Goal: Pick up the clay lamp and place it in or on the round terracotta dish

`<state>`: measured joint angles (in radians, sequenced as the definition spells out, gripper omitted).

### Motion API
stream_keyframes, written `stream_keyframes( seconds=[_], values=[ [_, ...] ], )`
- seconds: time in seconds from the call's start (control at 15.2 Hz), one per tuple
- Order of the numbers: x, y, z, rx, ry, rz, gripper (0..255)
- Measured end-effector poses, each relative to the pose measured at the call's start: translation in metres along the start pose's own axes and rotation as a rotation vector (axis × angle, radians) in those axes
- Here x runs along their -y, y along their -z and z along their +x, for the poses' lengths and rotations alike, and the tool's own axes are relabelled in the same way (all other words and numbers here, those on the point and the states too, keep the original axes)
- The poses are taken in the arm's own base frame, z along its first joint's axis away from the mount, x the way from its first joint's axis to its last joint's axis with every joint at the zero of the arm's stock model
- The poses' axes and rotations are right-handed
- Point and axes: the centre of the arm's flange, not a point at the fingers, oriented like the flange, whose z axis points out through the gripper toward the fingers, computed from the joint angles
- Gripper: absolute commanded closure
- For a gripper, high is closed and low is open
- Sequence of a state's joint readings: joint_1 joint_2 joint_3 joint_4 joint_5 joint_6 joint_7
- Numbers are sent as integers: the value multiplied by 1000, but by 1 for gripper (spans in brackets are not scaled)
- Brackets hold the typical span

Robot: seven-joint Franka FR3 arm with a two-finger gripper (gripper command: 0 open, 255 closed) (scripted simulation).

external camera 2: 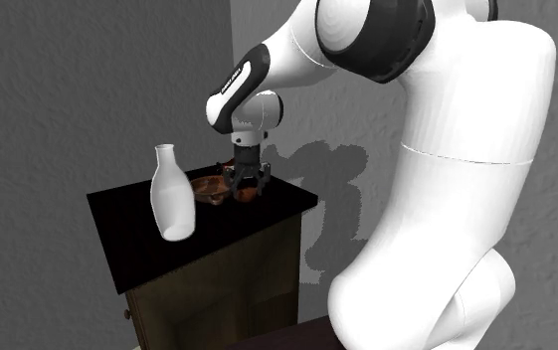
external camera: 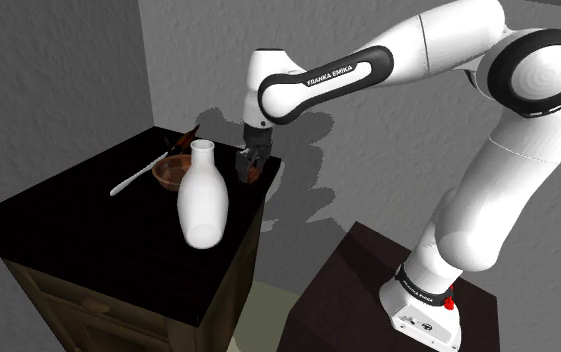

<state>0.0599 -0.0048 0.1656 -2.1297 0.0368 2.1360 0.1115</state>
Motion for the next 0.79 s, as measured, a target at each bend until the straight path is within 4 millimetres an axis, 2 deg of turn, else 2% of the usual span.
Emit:
stream_keyframes(
  seconds=[0.79],
  values=[
    [2, 63, 1, 0, 0, 0, 255]
  ],
)
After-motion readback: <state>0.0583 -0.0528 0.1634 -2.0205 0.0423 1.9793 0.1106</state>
